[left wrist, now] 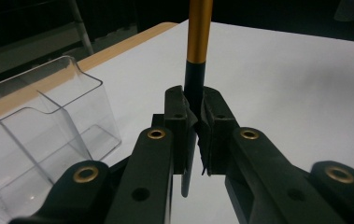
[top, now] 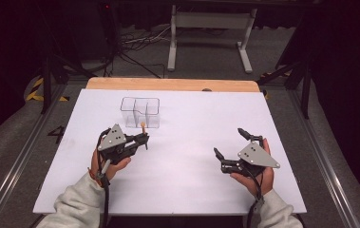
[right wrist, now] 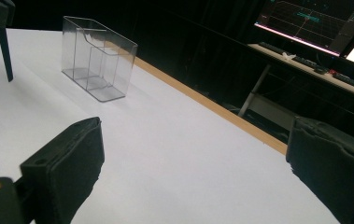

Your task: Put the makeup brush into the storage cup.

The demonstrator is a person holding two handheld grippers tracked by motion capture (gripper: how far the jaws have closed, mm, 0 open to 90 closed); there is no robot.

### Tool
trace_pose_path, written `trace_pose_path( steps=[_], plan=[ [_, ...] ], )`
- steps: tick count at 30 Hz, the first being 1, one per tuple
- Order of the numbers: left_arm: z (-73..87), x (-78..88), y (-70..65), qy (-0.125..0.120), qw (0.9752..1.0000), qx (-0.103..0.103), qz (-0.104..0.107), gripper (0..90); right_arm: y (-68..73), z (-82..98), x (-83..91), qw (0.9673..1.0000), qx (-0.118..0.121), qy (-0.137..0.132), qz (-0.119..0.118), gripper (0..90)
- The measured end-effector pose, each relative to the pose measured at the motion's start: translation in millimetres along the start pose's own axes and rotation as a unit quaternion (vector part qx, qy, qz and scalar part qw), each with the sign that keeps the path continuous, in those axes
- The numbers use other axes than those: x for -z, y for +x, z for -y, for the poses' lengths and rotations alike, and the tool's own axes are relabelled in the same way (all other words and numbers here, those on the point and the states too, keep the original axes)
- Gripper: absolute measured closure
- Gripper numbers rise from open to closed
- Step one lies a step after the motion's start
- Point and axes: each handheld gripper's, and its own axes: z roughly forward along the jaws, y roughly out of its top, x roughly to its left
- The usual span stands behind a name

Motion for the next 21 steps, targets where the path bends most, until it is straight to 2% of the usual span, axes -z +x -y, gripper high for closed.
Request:
trace_pose_path(
  steps=[6, 12, 18, 21],
  plan=[
    [-0.7, 3.4, 3.2, 0.001, 1.0000, -0.001, -0.007, 82.8, -3.7, 6.5, 5.0, 1.0000, -0.005, 0.002, 0.005, 5.2],
    [-2.0, 4.5, 5.4, 0.004, 0.9998, -0.003, -0.017, 82.8, -6.2, 15.5, 10.6, 0.9998, -0.004, 0.016, 0.012, 5.4],
    [-5.6, 5.1, 6.9, -0.001, 0.9999, -0.002, -0.015, 82.9, -7.9, 22.1, 17.4, 0.9993, -0.010, 0.028, 0.020, 5.5],
    [-7.3, 6.3, 9.4, -0.004, 0.9999, 0.002, -0.016, 82.8, -10.3, 28.3, 23.2, 0.9991, -0.020, 0.033, 0.019, 5.5]
  ],
)
